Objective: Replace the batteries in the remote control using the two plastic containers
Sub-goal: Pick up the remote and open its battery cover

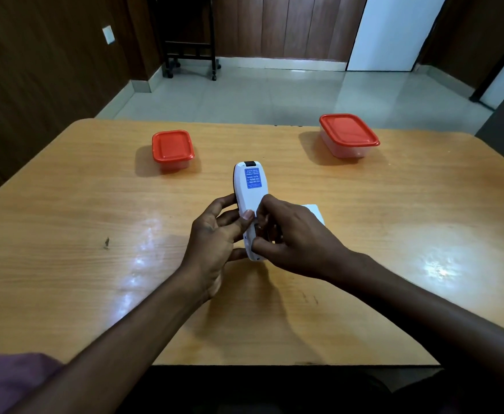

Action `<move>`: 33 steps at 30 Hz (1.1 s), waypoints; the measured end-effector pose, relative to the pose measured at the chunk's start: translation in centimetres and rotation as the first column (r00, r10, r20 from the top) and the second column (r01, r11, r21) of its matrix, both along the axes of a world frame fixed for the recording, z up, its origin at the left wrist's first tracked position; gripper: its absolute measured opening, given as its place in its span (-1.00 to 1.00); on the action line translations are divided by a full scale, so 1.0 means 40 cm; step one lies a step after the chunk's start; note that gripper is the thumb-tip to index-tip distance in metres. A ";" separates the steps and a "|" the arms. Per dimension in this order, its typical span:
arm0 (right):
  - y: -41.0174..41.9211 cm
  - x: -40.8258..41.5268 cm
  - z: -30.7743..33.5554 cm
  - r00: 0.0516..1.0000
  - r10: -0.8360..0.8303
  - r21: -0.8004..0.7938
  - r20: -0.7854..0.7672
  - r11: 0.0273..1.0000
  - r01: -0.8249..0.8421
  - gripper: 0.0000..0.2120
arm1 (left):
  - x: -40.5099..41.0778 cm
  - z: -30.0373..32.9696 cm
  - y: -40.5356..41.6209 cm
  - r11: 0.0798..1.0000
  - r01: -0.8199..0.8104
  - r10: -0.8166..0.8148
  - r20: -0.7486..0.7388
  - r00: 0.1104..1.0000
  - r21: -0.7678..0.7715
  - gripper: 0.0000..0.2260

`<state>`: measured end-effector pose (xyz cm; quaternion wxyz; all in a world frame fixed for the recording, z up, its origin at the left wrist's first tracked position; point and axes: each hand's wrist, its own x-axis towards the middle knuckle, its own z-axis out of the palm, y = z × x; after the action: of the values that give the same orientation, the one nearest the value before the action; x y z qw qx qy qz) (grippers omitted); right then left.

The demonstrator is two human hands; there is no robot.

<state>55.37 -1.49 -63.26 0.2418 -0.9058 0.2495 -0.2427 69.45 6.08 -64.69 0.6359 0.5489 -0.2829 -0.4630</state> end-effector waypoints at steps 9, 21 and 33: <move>0.017 0.000 -0.009 0.969 -0.199 0.451 0.144 0.885 0.114 -0.82 | 0.010 -0.004 -0.004 1.000 -0.023 0.023 -0.022 0.999 0.004 -0.66; -0.059 -0.046 -0.003 0.893 -0.385 -0.128 -0.234 0.923 0.364 -0.89 | 0.022 -0.011 -0.013 0.985 -0.153 0.163 -0.143 0.976 0.073 -0.64; -0.075 -0.038 -0.016 0.824 -0.407 -0.230 -0.394 0.912 0.340 -0.87 | 0.021 -0.010 -0.011 0.984 -0.151 0.162 -0.133 0.978 0.093 -0.64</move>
<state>53.85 -4.50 -63.88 0.0591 -0.8856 0.4506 -0.0958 70.29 5.66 -65.10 0.6655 0.5614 -0.1742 -0.4600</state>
